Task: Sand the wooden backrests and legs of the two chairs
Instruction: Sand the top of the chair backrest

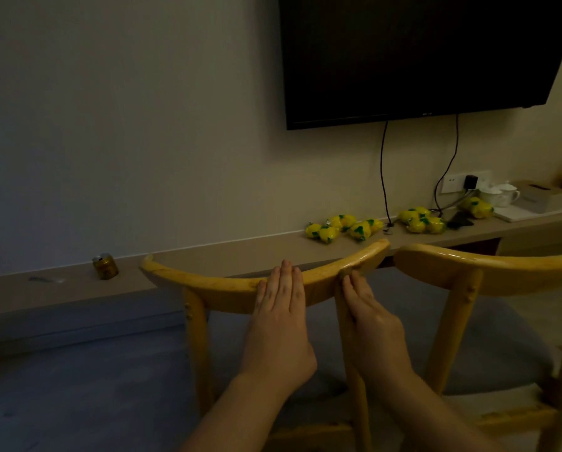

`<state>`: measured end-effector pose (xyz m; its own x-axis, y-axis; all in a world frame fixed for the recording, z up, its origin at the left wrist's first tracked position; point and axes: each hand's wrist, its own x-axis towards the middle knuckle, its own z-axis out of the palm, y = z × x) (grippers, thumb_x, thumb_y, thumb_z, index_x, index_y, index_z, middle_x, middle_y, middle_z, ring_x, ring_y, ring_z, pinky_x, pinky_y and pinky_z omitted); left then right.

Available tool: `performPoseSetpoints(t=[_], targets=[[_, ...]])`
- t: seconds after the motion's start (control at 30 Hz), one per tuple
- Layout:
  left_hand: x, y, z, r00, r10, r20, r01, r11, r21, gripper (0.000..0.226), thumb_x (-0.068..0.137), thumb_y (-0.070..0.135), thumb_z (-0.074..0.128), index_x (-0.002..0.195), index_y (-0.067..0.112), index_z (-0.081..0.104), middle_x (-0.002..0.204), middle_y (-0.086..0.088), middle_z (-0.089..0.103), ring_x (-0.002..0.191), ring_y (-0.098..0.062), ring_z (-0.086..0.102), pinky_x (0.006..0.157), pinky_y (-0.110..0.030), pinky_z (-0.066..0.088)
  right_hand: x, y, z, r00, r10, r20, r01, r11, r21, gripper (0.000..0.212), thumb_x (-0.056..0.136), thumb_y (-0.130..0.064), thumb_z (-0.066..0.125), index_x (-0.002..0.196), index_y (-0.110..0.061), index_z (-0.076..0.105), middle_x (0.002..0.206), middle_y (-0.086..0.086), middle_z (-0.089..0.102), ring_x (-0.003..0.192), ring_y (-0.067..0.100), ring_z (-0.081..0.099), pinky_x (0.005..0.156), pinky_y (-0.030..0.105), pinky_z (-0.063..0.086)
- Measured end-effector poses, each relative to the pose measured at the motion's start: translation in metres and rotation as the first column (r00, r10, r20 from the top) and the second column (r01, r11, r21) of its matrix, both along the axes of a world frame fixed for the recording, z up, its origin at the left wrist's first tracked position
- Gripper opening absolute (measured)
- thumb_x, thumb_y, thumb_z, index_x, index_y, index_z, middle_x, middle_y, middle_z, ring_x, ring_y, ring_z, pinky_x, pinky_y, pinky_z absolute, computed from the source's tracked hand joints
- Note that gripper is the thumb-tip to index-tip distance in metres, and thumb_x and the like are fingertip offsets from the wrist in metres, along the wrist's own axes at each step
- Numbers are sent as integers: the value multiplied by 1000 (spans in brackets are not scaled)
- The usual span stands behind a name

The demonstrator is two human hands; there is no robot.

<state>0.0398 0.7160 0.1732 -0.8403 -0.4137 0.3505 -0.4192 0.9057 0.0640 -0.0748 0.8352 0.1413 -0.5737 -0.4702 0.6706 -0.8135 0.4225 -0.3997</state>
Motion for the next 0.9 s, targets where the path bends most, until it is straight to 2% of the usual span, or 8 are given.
performPoseSetpoints(t=[0.1, 0.23, 0.33, 0.47, 0.6, 0.73, 0.83, 0.9], targets=[[0, 0, 0, 1000, -8, -5, 8, 1000, 5, 106, 87, 30, 50, 155, 11, -29, 160, -8, -42, 150, -24, -36, 123, -42, -18, 8, -8, -14, 987, 43, -153, -25, 992, 121, 78, 58, 20, 81, 132, 4, 63, 143, 23, 56, 128, 42, 57, 87, 45, 60], [0, 0, 2, 1000, -17, 0, 17, 1000, 20, 106, 86, 27, 51, 156, 12, -28, 161, -8, -40, 151, -23, -33, 124, -41, -17, 16, -21, -29, 991, 124, -58, -100, 946, 309, 86, 78, 2, 78, 153, -3, 35, 162, 15, 20, 149, 36, 32, 123, 39, 22], [3, -1, 2, 1000, -14, 9, 14, 1000, 11, 109, 86, 26, 53, 155, 13, -31, 160, -7, -42, 150, -23, -35, 122, -41, -19, 13, -20, -35, 996, 73, -53, -64, 986, 155, 82, 51, 16, 89, 129, 3, 65, 137, 21, 61, 125, 38, 61, 91, 45, 59], [4, 1, 3, 1000, -15, 19, 14, 1000, 18, 108, 88, 28, 53, 155, 12, -30, 160, -7, -43, 149, -22, -36, 124, -42, -17, 12, -17, -42, 980, 84, -182, -87, 996, -8, 64, 62, 14, 86, 122, -2, 72, 131, 16, 67, 119, 30, 66, 89, 34, 57], [4, -1, 5, 999, -45, -4, 45, 998, 34, 105, 89, 29, 51, 156, 13, -29, 160, -6, -42, 149, -22, -36, 119, -39, -23, 23, 4, -43, 995, 63, -71, -72, 988, -135, 59, 68, 6, 86, 123, -11, 74, 130, 5, 69, 118, 11, 64, 98, 12, 43], [10, -10, 8, 993, -117, -30, 119, 987, 108, 104, 92, 21, 55, 157, 22, -27, 161, 5, -39, 148, -13, -35, 117, -33, -23, 27, 27, -18, 998, -31, -62, 17, 976, -218, 53, 70, 4, 86, 120, -10, 75, 121, 6, 73, 109, 13, 67, 97, 19, 46], [21, -10, 19, 954, -157, -255, 215, 952, 217, 74, 98, 21, 52, 163, 25, 17, 169, 13, 8, 156, -7, 7, 126, -28, 14, 31, 35, 13, 1000, 4, 9, -1, 956, -292, 43, 76, -1, 82, 116, -15, 76, 112, -5, 75, 101, 7, 71, 88, 22, 56], [30, -1, 26, 851, -25, -524, 192, 945, 267, 48, 95, 29, 55, 143, 31, 58, 145, 19, 57, 132, 6, 49, 109, -16, 41, 37, 37, 31, 991, 61, 118, -13, 930, -368, 37, 80, -9, 80, 115, -21, 77, 106, -12, 75, 96, -1, 69, 84, 15, 54]])
